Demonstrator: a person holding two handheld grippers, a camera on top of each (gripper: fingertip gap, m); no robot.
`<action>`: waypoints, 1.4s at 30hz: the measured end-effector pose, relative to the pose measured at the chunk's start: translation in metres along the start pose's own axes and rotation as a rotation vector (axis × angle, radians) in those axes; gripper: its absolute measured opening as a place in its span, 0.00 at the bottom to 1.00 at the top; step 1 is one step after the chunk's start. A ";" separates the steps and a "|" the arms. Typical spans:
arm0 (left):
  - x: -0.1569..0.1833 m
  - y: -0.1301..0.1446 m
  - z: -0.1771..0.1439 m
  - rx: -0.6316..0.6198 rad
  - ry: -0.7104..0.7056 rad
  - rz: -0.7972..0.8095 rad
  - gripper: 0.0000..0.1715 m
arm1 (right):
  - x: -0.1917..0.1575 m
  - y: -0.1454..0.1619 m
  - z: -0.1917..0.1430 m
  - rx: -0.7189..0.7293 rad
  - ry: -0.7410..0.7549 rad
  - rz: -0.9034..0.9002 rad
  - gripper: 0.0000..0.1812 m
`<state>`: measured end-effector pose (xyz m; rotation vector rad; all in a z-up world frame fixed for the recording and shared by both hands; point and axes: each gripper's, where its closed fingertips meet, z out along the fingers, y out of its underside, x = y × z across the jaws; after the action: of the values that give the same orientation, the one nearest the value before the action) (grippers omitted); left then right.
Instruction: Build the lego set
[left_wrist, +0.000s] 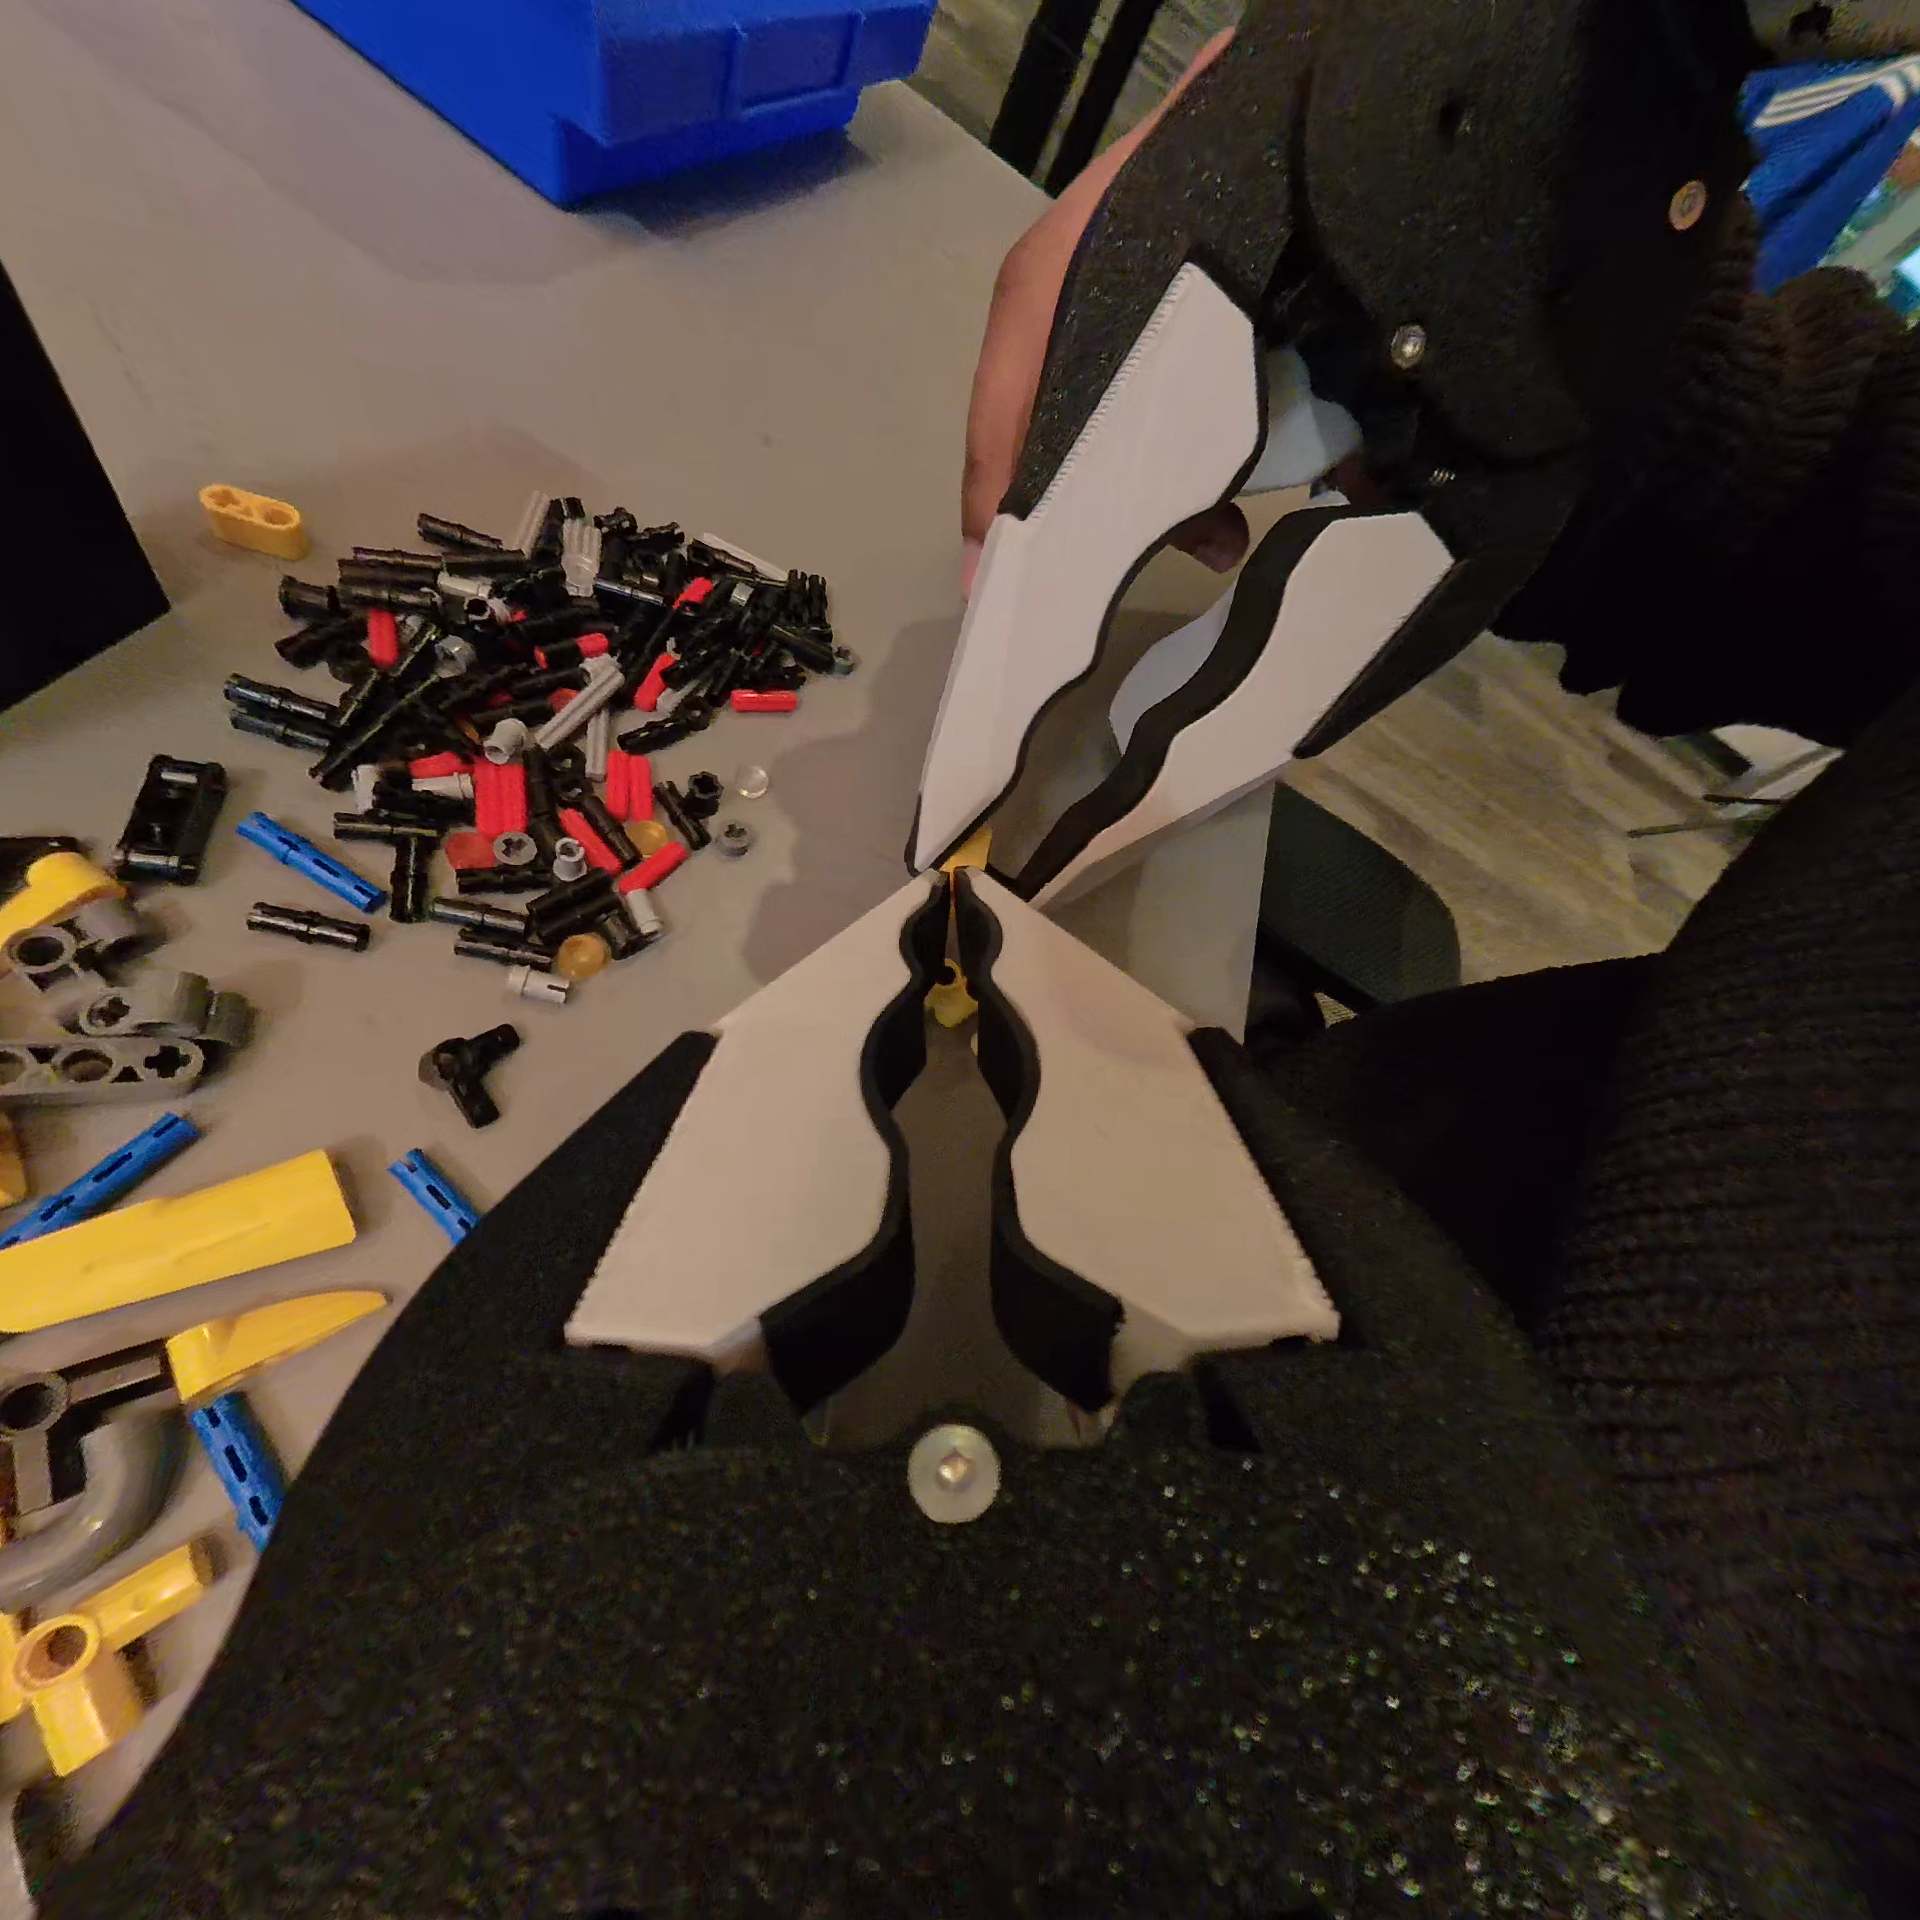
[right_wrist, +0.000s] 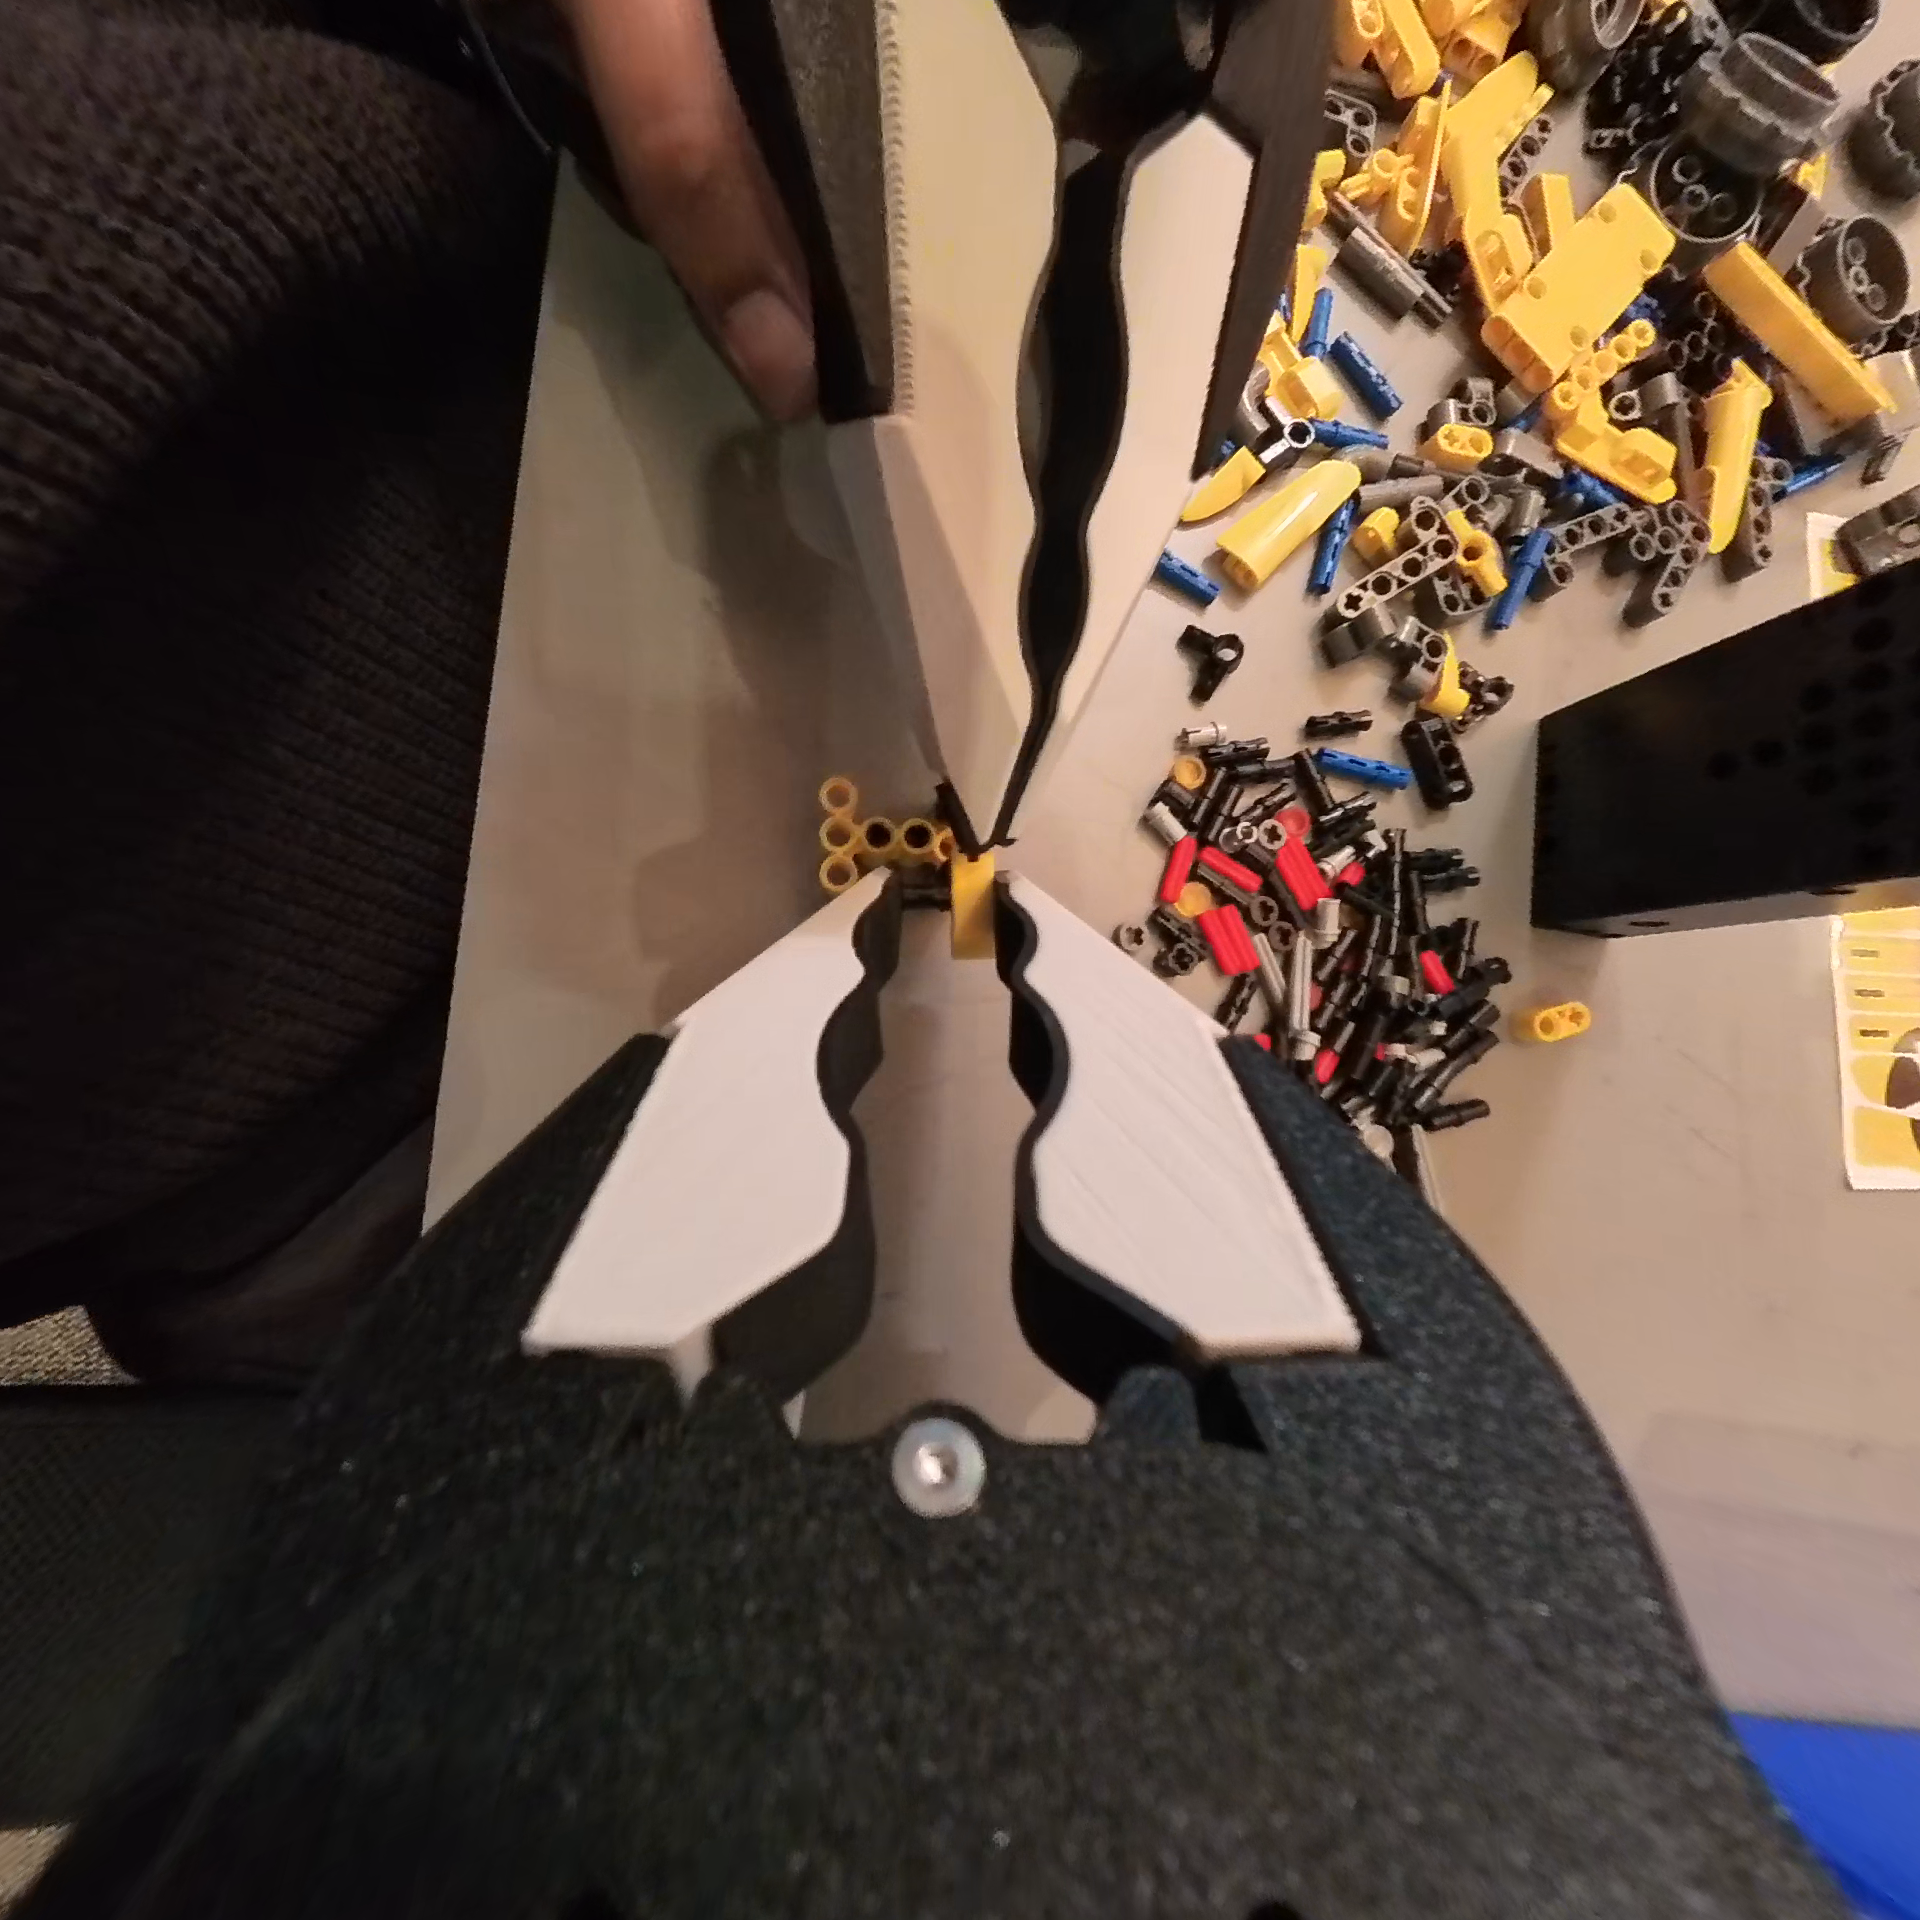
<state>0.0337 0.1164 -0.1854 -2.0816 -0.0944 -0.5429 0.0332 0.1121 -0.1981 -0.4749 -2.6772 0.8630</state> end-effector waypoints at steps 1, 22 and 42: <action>0.000 0.000 0.000 0.000 0.004 -0.007 0.00 | 0.000 0.000 0.000 -0.003 -0.005 0.002 0.10; -0.002 0.002 0.001 -0.012 0.091 -0.145 0.00 | -0.001 0.002 0.001 -0.093 -0.106 0.024 0.09; -0.004 0.001 -0.013 0.021 0.052 -0.099 0.02 | -0.003 0.007 0.003 -0.108 -0.072 0.014 0.09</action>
<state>0.0258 0.1058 -0.1824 -2.0485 -0.1732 -0.6534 0.0360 0.1147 -0.2050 -0.4965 -2.8001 0.7552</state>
